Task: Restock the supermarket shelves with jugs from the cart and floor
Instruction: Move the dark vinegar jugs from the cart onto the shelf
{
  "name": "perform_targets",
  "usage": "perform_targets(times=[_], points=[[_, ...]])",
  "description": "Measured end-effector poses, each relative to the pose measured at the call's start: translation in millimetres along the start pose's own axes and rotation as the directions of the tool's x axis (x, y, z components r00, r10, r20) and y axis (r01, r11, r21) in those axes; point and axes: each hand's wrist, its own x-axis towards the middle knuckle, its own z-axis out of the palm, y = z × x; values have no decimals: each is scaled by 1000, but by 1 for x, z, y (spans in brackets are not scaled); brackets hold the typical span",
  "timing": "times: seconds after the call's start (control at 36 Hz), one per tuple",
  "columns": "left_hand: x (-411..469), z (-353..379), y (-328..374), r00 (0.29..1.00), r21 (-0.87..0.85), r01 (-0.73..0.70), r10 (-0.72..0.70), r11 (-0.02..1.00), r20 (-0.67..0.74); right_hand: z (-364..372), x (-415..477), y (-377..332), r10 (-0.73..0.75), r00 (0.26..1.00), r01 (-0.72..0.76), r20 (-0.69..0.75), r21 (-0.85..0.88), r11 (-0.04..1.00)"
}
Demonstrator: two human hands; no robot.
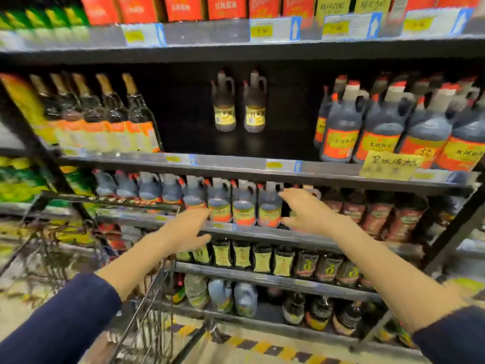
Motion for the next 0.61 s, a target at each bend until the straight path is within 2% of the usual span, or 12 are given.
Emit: perform_targets(times=[0.08, 0.28, 0.5, 0.61], points=[[-44, 6, -20, 996, 8, 88, -88, 996, 35, 6, 5, -38, -103, 992, 104, 67, -21, 994], [-141, 25, -82, 965, 63, 260, -261, 963, 14, 11, 33, -141, -287, 944, 292, 160, -5, 956], [-252, 43, -154, 888, 141, 439, -453, 887, 81, 23, 64, -283, -572, 801, 585, 178, -26, 811], [-303, 51, -189, 840, 146, 508, -526, 849, 138, 37, 78, -355, -646, 734, 664, 208, -24, 747]])
